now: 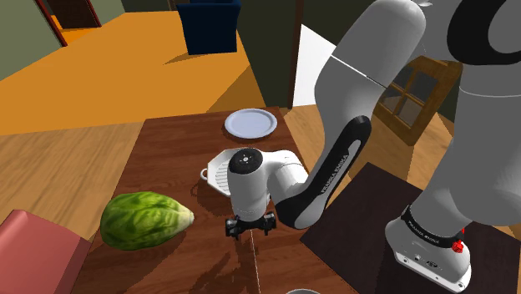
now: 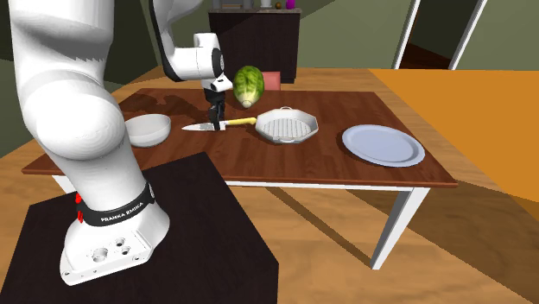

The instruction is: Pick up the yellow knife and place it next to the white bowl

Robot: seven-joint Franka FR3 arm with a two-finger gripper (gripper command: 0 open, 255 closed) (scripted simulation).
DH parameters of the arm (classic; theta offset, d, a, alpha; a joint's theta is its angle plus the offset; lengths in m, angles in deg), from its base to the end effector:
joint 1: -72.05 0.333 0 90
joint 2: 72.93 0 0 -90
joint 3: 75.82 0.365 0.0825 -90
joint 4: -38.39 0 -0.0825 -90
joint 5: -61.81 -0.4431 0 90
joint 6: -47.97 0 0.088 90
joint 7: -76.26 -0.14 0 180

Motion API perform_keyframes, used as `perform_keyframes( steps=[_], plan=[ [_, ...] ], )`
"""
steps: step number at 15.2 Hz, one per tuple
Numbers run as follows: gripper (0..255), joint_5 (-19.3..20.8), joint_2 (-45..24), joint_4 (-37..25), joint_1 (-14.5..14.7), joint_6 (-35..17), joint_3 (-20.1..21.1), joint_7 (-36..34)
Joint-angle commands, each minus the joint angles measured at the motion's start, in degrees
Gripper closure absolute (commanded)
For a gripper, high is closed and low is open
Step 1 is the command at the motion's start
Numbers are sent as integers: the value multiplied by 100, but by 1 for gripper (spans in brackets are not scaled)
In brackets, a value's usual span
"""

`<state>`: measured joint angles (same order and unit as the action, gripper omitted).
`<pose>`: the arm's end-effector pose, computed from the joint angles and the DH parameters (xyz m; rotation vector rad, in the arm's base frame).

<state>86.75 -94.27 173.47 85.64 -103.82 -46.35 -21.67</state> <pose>0.3854 0.3898 0.1508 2.9939 -0.9249 0.0304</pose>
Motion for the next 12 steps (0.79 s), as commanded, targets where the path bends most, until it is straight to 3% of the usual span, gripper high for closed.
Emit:
perform_keyframes(
  steps=[1,5,12],
  plan=[
    [0,-1,1,0,-1,1,1,1],
    [0,-831,747,81,-415,546,569,586],
    [0,-835,748,81,-408,546,562,589]
  ],
)
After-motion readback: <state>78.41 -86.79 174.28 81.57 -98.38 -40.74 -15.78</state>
